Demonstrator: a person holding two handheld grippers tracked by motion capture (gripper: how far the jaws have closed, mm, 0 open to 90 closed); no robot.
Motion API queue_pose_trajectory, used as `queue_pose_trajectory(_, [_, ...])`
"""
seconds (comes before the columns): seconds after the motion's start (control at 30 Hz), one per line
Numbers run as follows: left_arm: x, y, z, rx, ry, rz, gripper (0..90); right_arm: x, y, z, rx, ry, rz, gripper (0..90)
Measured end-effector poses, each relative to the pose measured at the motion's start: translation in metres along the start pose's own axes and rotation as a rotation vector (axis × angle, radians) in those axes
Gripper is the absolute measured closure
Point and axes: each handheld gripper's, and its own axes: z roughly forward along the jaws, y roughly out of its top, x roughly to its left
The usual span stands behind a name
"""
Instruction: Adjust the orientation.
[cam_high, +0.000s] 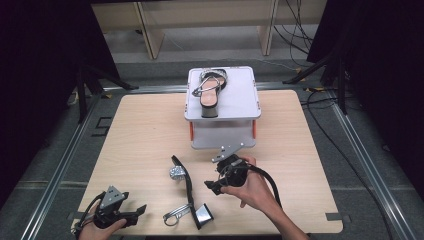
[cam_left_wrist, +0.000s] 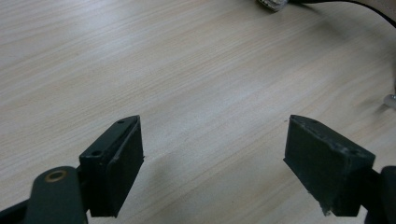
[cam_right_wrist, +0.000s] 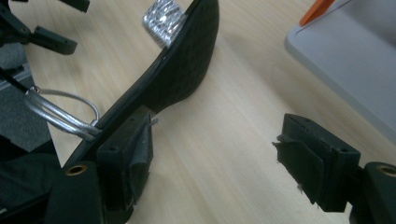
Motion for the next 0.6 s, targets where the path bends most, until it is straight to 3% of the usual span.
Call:
queue_pose_trajectory(0.27, [-0.001,0.001,0.000,-0.010,-0.004,0.004,19.1,0.009,0.004,0.019,0.003,0.015,-0.018,27.0])
queue_pose_trajectory(0.37, [-0.002,0.002,0.000,-0.019,-0.009,-0.005,19.0,0.016,0.008,0.032,0.013,0.042,-0.023,27.0])
queue_pose_trajectory(0.43, [-0.001,0.001,0.000,0.000,0.001,0.011,19.0,0.019,0.010,0.038,0.024,0.052,-0.032,27.0])
queue_pose_trajectory(0.57, [0.000,0.001,0.000,0.003,0.009,0.014,19.0,0.025,0.013,0.047,0.018,0.079,-0.010,27.7])
queue_pose_trajectory(0.6, [-0.002,0.000,0.000,-0.007,0.003,0.002,19.1,0.026,0.014,0.049,0.016,0.080,-0.021,27.9])
